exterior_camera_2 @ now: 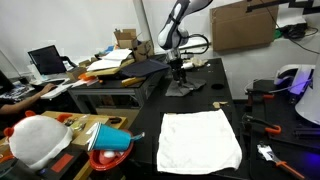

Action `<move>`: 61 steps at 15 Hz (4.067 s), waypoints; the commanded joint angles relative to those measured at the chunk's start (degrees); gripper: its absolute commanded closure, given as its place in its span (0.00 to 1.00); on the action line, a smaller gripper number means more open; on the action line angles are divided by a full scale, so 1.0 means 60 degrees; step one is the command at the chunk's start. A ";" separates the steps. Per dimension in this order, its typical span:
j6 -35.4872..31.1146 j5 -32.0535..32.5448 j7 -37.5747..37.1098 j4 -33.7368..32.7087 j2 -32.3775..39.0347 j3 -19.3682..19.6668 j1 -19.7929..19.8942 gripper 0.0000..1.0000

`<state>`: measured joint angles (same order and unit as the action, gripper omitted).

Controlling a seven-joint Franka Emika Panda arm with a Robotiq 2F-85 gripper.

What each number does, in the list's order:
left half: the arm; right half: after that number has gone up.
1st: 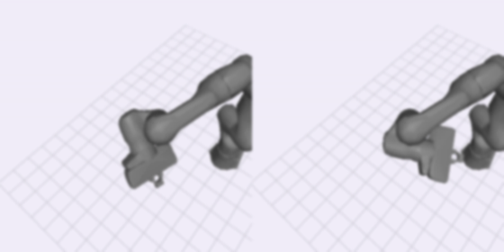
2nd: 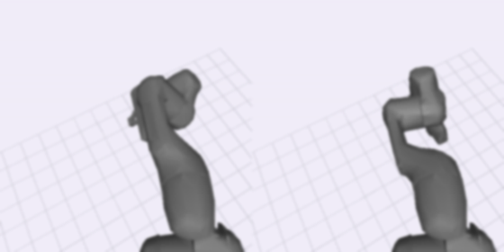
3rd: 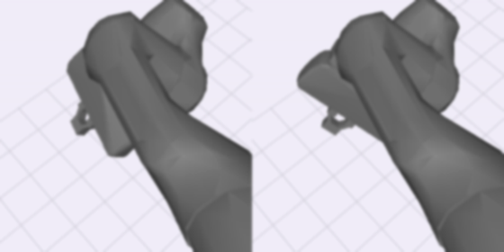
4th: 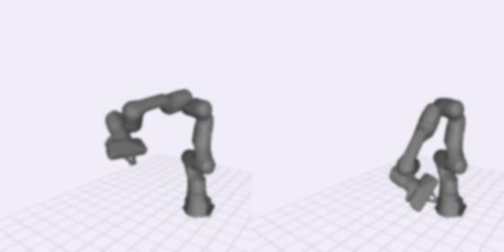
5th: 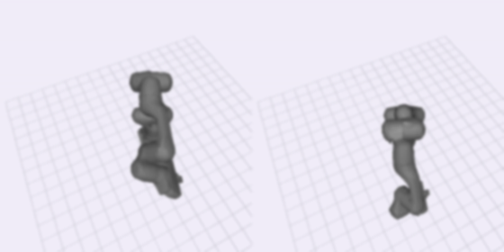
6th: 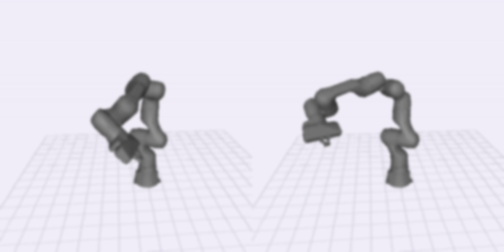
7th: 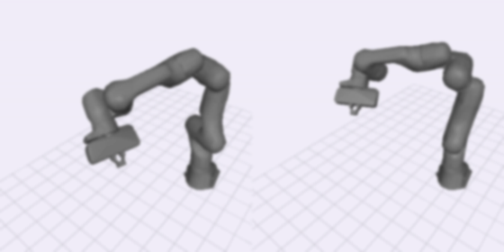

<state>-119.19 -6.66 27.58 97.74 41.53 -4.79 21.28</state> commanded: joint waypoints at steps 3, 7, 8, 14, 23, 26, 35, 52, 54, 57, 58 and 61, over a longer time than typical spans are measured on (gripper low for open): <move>0.0200 0.0243 0.0068 -0.0562 0.0247 0.0554 -0.0424 0.00; 0.0141 0.0349 0.0450 -0.0759 0.0513 0.0490 -0.0457 0.00; 0.0139 0.0461 0.0608 -0.0838 0.0623 0.0488 -0.0486 0.00; -0.0101 0.1048 0.1608 -0.1152 0.1015 0.0481 -0.0520 0.42; -0.0240 0.1265 0.2231 -0.1076 0.0735 0.0553 -0.0590 1.00; -0.0393 0.1440 0.2228 -0.1005 0.0695 0.0558 -0.0643 0.99; -0.2851 0.2530 0.3473 0.1842 -0.1032 0.0478 -0.0703 0.99; -0.2857 0.2436 0.7205 0.5200 -0.3319 0.0253 -0.1060 0.99; -0.2520 0.2641 0.7945 0.5293 -0.3333 0.0325 -0.1202 0.73; -0.1759 0.2799 0.9114 0.5153 -0.3247 0.0357 -0.1349 0.58; -0.1513 0.2879 0.9464 0.5087 -0.3222 0.0382 -0.1406 0.49; -0.1024 0.3014 1.0071 0.4870 -0.3144 0.0471 -0.1555 0.27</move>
<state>-128.58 10.28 84.37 127.25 24.27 -3.06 13.34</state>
